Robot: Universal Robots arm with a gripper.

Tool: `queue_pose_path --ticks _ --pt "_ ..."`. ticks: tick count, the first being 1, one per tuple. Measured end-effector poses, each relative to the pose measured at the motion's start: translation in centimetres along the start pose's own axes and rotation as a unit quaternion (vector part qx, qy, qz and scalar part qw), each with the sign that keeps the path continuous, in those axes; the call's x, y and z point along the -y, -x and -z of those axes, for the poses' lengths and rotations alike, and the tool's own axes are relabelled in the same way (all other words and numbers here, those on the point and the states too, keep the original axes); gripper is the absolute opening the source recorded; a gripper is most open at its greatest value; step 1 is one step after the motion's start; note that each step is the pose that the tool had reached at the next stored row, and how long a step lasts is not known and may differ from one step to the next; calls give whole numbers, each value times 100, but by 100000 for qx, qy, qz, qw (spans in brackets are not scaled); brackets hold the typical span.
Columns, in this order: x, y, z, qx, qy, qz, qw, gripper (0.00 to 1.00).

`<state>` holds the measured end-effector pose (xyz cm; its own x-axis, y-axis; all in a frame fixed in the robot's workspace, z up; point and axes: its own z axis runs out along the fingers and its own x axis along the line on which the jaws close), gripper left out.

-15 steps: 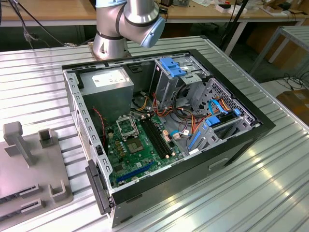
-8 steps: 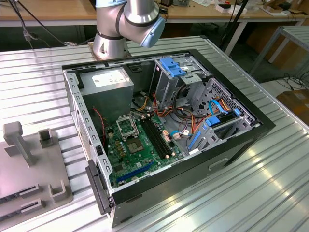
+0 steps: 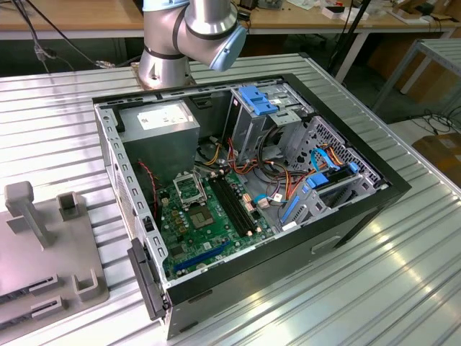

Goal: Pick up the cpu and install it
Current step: 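Pick up the cpu and move it towards the insertion slot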

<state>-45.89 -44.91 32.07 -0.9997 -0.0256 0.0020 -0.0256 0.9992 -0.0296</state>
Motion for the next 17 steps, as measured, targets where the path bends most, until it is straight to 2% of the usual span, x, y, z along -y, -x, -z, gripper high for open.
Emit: queue_pose_path --ticks 17 --pt "3 0 97 -8 -1 -1 100000 47"
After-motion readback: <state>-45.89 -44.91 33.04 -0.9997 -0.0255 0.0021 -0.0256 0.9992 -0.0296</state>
